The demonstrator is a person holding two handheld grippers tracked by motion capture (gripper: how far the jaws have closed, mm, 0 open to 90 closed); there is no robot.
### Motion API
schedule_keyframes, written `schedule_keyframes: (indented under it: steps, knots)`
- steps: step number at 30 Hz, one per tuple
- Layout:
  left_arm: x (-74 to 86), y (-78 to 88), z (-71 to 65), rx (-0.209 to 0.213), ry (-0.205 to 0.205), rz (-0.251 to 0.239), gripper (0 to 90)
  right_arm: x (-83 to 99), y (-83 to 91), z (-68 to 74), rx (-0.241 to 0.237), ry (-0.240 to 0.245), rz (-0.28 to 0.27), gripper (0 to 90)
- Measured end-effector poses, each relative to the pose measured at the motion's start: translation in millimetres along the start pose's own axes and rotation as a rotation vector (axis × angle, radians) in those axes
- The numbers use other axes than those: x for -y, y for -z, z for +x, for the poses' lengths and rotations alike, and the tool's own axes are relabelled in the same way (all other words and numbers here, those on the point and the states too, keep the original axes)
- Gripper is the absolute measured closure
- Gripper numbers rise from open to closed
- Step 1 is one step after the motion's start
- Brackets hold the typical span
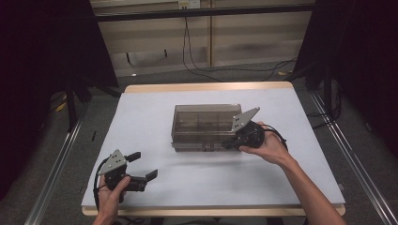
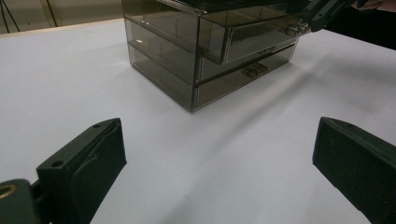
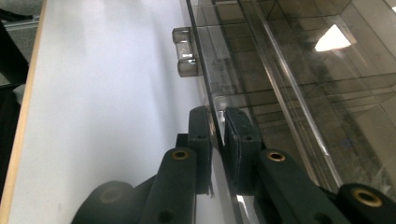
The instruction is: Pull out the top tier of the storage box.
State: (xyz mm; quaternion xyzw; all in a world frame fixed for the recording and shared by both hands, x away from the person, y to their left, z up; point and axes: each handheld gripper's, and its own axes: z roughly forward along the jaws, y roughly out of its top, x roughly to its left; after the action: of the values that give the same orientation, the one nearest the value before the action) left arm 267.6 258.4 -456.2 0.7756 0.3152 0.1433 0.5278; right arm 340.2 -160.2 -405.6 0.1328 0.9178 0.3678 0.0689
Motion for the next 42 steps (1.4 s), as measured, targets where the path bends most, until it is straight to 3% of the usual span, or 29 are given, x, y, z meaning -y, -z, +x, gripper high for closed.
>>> schedule_keyframes:
  steps: [21, 28, 30, 42]
  knots:
    - [0.1, -0.3, 0.6, 0.012, 0.000, -0.005, 2.5, -1.8, 1.4, 5.6, -0.026, 0.029, 0.023, 84.7]
    - [-0.5, -0.3, -0.6, -0.004, -0.001, -0.001, 2.5, -2.2, 0.6, 6.8, -0.034, 0.041, 0.031, 85.7]
    - [0.0, -0.3, 0.4, 0.012, 0.001, -0.007, 2.6, -2.6, 0.6, 7.7, -0.033, 0.042, 0.035, 85.9]
    - [0.0, -0.2, 0.3, 0.013, 0.000, -0.006, 2.5, -3.5, 0.9, 10.7, -0.053, 0.058, 0.047, 87.1]
